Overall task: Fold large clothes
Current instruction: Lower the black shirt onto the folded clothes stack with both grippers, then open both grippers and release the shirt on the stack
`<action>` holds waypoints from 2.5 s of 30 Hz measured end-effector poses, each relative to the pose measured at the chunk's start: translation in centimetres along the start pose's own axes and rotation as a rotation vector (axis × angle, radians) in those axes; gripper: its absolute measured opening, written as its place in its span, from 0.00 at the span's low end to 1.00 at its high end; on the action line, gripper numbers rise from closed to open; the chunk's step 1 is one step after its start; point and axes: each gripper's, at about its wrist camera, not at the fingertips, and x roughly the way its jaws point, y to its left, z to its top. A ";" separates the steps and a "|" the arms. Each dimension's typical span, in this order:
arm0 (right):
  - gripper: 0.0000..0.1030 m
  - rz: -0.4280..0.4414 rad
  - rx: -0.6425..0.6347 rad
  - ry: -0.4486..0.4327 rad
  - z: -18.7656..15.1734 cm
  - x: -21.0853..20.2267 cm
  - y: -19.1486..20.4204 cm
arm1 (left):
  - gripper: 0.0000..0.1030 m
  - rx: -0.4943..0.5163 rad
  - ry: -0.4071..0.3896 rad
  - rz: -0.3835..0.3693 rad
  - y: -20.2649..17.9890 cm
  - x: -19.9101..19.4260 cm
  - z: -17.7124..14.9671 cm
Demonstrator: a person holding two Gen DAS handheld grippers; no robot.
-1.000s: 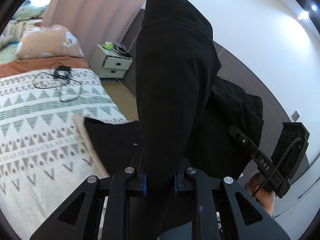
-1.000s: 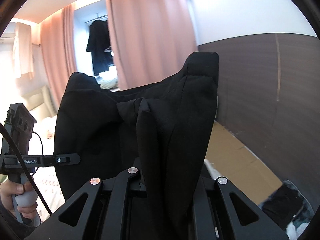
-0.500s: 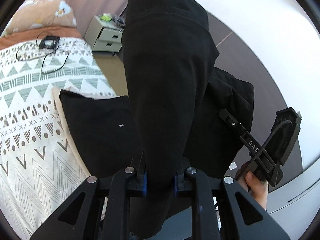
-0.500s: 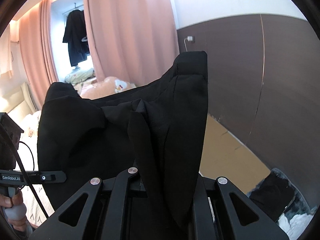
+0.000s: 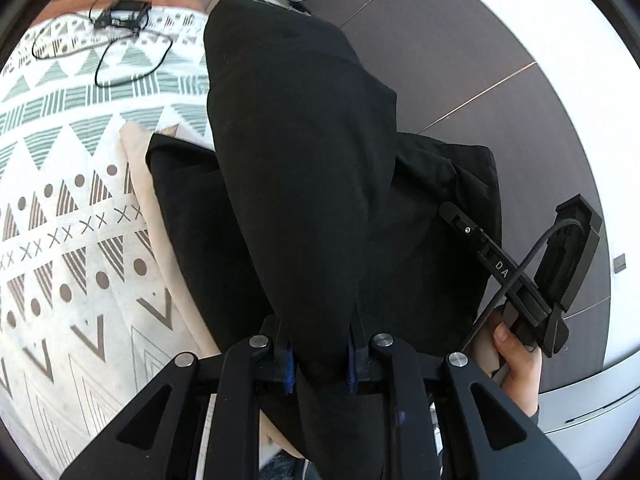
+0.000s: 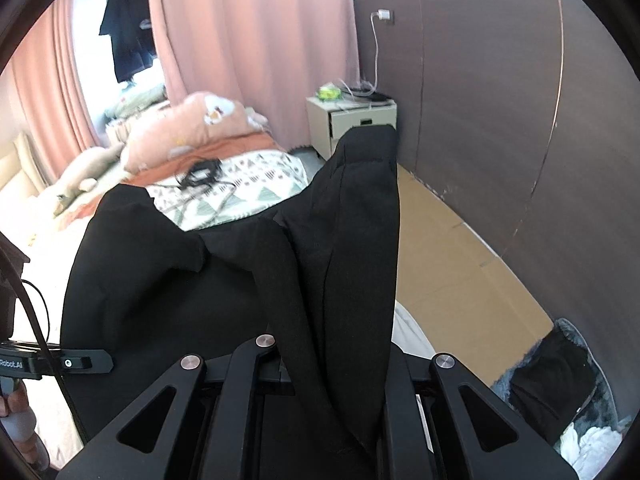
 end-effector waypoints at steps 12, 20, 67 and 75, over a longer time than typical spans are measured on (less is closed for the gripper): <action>0.71 -0.017 0.251 0.156 1.1 -1.7 -5.4 | 0.74 -0.052 0.067 0.022 4.6 3.5 0.3; 0.74 -0.082 0.350 0.057 -3.3 -11.9 -6.3 | 0.74 -0.026 -0.082 0.047 3.9 -1.6 -1.1; 0.29 0.104 0.788 -0.024 -15.6 -12.0 -13.7 | 0.41 0.060 -0.031 0.069 4.4 3.3 1.3; 0.30 0.085 0.760 -0.012 -15.5 -12.1 -11.9 | 0.41 0.060 0.000 0.096 4.3 3.9 2.2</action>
